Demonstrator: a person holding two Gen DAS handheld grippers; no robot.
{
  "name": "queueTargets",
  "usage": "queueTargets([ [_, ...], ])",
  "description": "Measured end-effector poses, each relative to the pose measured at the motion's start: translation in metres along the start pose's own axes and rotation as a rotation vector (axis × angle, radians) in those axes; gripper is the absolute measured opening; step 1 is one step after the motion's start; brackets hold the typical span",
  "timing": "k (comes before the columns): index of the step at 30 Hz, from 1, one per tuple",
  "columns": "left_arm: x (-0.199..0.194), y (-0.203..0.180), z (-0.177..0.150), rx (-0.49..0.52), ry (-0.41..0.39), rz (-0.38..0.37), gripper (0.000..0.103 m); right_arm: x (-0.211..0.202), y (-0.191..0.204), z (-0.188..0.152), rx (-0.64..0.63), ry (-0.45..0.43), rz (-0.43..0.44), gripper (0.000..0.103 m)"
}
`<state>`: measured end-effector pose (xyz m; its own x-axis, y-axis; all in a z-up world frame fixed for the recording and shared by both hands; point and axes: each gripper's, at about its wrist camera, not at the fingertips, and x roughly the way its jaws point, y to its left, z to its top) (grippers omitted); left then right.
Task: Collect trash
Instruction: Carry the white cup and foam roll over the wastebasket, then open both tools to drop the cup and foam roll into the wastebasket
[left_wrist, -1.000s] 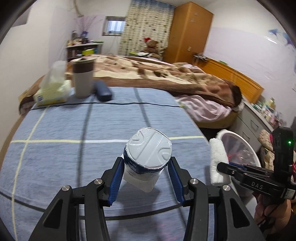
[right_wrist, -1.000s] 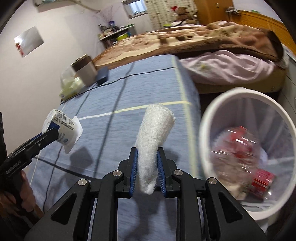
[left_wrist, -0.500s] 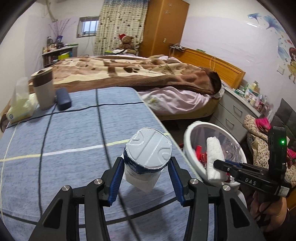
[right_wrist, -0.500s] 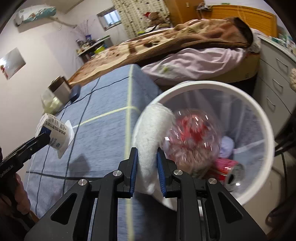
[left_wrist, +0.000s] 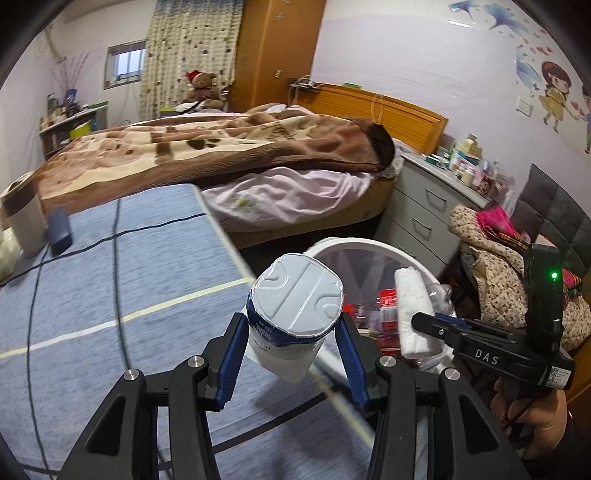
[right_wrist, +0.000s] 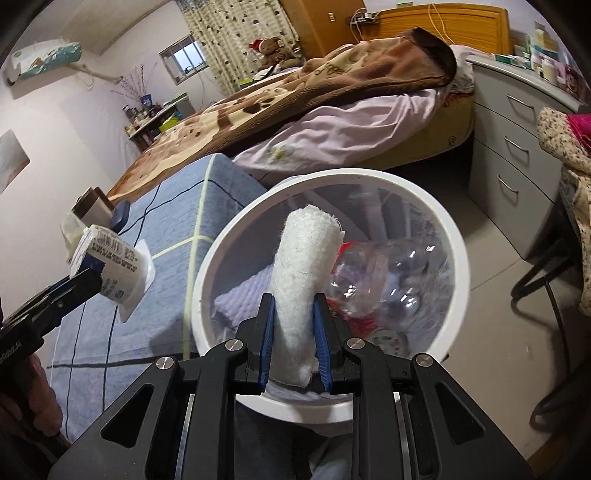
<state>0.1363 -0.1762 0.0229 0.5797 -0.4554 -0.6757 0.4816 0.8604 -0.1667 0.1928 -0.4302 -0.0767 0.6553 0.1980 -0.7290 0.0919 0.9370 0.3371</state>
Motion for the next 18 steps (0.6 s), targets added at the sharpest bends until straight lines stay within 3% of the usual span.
queueTargets([
  [11,0.036,-0.037,0.010,0.042,0.028,-0.084,0.049,-0.002,-0.015,-0.001,0.015,0.022,0.002,0.026],
  [13,0.042,-0.041,0.010,0.048,0.034,-0.094,0.049,-0.003,-0.016,-0.002,0.010,0.020,-0.001,0.032],
  [15,0.049,-0.045,0.010,0.055,0.046,-0.109,0.050,-0.005,-0.018,-0.001,0.014,0.012,0.002,0.045],
  [18,0.056,-0.046,0.009,0.050,0.056,-0.120,0.049,-0.009,-0.021,-0.001,0.017,0.002,0.000,0.045],
])
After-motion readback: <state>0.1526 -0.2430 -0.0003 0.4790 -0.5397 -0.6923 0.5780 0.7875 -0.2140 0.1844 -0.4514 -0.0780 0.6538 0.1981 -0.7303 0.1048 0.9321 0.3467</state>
